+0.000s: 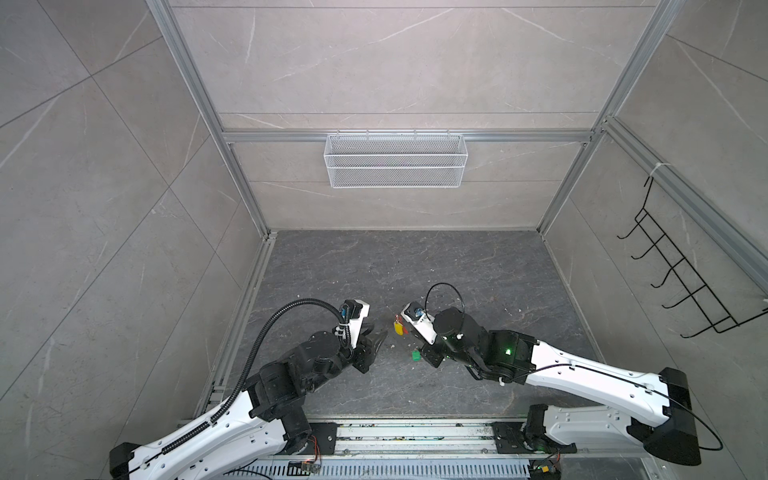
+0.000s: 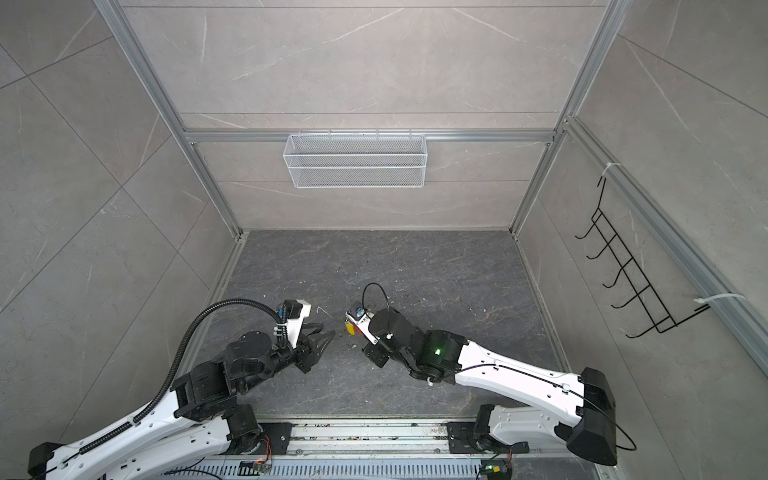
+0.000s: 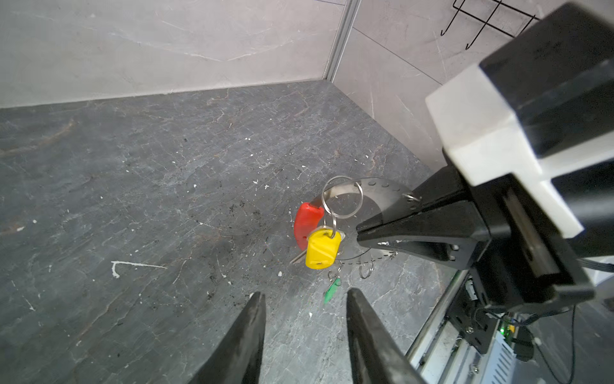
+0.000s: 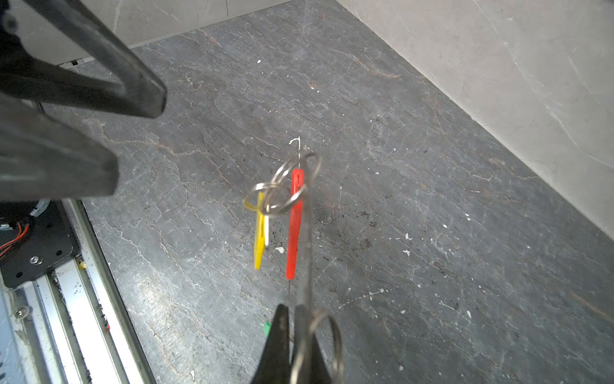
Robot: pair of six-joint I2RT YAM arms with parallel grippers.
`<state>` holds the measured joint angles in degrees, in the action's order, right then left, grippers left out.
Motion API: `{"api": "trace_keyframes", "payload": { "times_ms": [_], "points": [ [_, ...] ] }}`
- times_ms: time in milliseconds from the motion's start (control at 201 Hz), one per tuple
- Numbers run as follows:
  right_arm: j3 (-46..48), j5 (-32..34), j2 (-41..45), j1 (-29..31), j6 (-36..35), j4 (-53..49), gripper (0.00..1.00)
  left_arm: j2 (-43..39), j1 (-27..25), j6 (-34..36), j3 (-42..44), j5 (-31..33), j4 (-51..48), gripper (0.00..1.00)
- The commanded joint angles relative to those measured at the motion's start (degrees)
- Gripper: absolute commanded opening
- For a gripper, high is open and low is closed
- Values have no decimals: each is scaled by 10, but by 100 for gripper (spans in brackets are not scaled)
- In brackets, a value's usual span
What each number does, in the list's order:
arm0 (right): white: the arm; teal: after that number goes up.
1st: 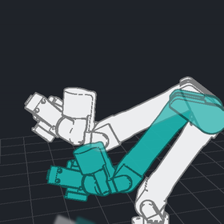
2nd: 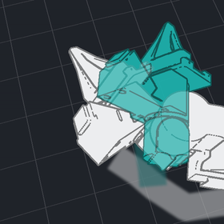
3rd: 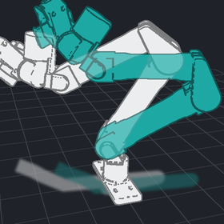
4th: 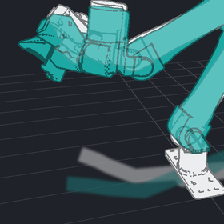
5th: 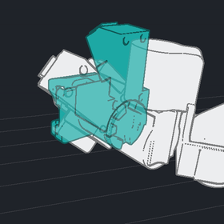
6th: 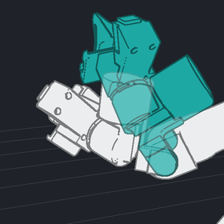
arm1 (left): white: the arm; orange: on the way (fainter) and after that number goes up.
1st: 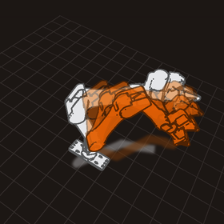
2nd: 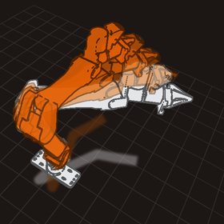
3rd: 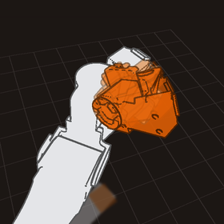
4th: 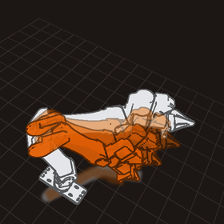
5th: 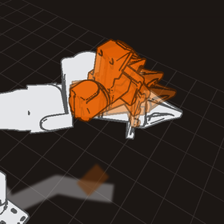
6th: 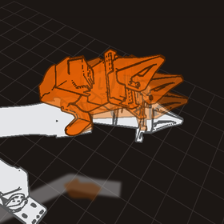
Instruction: Remove the keys from the keyring
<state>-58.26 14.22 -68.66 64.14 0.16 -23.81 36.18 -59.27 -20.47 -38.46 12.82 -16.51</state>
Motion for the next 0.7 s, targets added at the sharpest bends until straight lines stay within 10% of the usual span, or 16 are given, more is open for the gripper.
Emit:
{"api": "trace_keyframes", "payload": {
  "times_ms": [0, 692],
  "points": [
    [-18, 10, 7, 6, -13, 1, 0, 5, -2, 3, 5, -28, 48, 51],
    [-5, -48, 27, 9, 8, 24, 0, 91, -2, 51, 4, 22, 94, 64]
  ]
}}
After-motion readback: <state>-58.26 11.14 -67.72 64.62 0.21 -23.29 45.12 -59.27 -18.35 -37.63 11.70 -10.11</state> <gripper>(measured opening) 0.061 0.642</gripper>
